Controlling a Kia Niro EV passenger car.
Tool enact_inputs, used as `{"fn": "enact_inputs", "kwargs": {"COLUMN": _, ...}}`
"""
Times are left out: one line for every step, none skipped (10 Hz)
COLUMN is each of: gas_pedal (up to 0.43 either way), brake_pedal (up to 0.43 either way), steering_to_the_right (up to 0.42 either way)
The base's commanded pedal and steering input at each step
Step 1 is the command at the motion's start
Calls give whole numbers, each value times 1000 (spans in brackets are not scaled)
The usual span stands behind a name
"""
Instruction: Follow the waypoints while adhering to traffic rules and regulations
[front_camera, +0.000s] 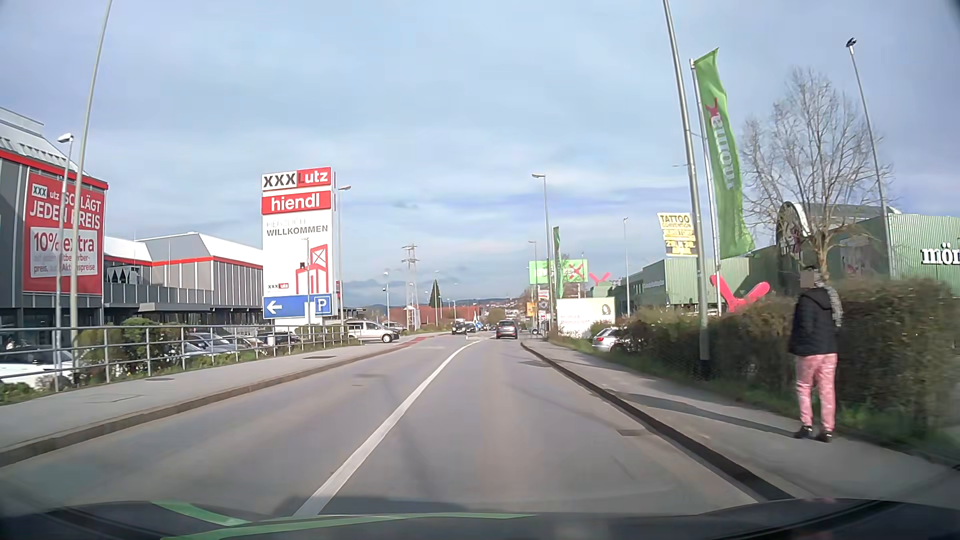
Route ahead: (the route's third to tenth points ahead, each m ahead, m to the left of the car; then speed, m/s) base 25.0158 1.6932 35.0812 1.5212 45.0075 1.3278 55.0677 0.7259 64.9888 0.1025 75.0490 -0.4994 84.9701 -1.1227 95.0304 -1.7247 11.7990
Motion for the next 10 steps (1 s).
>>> {"fn": "enact_inputs", "kwargs": {"gas_pedal": 110, "brake_pedal": 0, "steering_to_the_right": -2}}
{"fn": "enact_inputs", "kwargs": {"gas_pedal": 110, "brake_pedal": 0, "steering_to_the_right": -1}}
{"fn": "enact_inputs", "kwargs": {"gas_pedal": 110, "brake_pedal": 0, "steering_to_the_right": -1}}
{"fn": "enact_inputs", "kwargs": {"gas_pedal": 110, "brake_pedal": 0, "steering_to_the_right": -1}}
{"fn": "enact_inputs", "kwargs": {"gas_pedal": 110, "brake_pedal": 0, "steering_to_the_right": 0}}
{"fn": "enact_inputs", "kwargs": {"gas_pedal": 110, "brake_pedal": 0, "steering_to_the_right": 0}}
{"fn": "enact_inputs", "kwargs": {"gas_pedal": 110, "brake_pedal": 0, "steering_to_the_right": 0}}
{"fn": "enact_inputs", "kwargs": {"gas_pedal": 110, "brake_pedal": 0, "steering_to_the_right": 0}}
{"fn": "enact_inputs", "kwargs": {"gas_pedal": 110, "brake_pedal": 0, "steering_to_the_right": 1}}
{"fn": "enact_inputs", "kwargs": {"gas_pedal": 110, "brake_pedal": 0, "steering_to_the_right": 3}}
